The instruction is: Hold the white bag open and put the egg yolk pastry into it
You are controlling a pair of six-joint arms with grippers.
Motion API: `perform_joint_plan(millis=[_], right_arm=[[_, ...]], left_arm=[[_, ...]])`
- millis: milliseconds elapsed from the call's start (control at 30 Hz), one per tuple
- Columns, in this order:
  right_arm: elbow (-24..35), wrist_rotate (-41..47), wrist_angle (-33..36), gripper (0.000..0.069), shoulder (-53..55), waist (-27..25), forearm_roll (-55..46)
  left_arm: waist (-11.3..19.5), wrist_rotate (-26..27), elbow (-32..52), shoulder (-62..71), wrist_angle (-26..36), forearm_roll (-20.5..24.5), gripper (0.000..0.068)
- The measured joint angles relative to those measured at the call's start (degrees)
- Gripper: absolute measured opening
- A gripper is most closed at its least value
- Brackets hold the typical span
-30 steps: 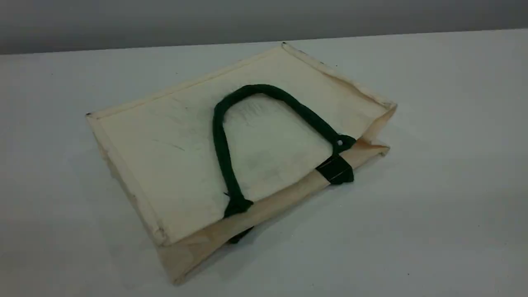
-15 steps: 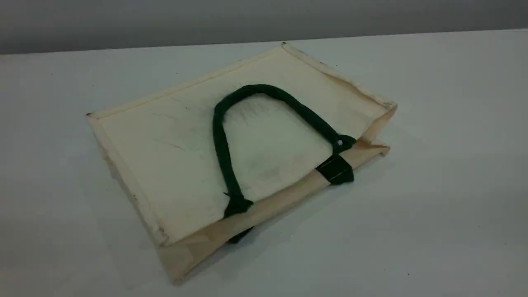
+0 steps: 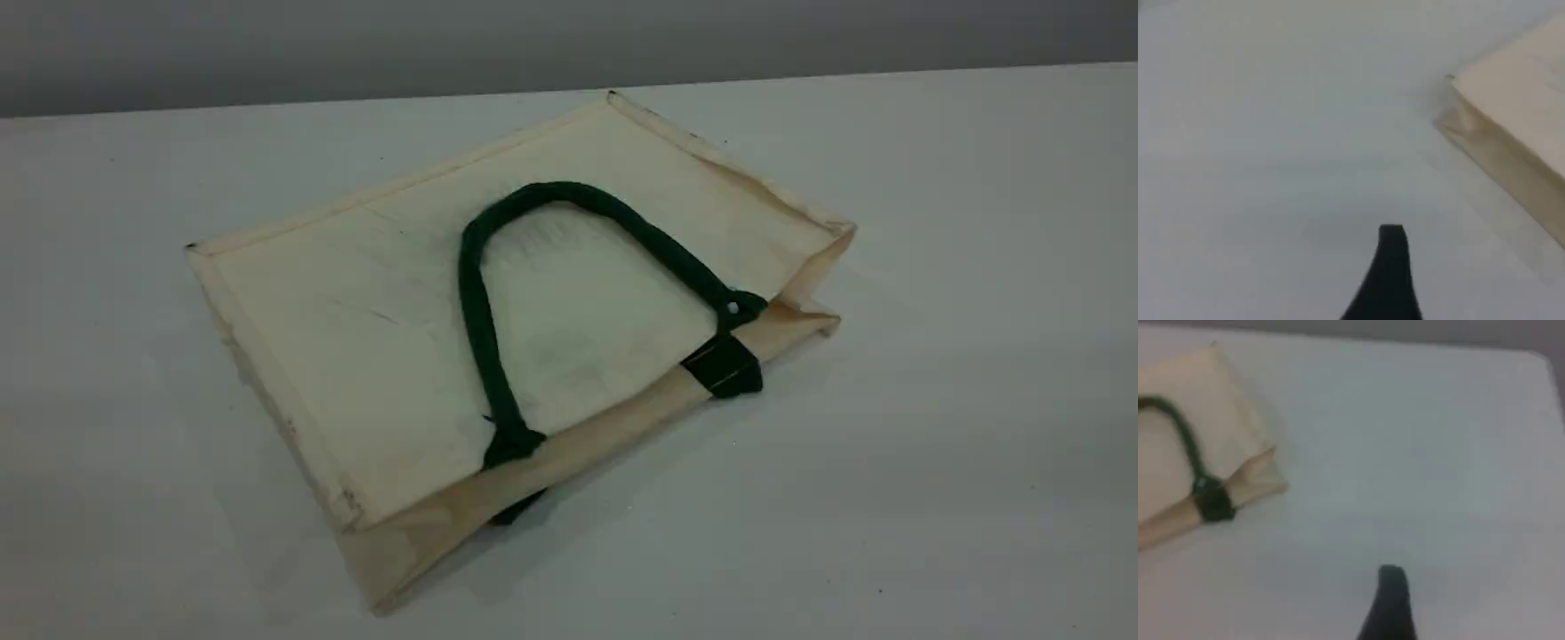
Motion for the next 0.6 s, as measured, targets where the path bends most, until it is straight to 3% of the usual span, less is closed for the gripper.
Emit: perform_joint_plan(millis=[100,600], right_arm=[[0.0,0.0,0.0,0.0555,-3.3,-0.6,0.2],[0.0,-0.1,0.0,0.0555,-3.7,1.8,0.3]], left_arm=[[3.5,0.0,0.0,-1.5,0.0,0.0,0.0593],[4.8,0.0,0.0,-3.1,0.0,0.0,0.0593]])
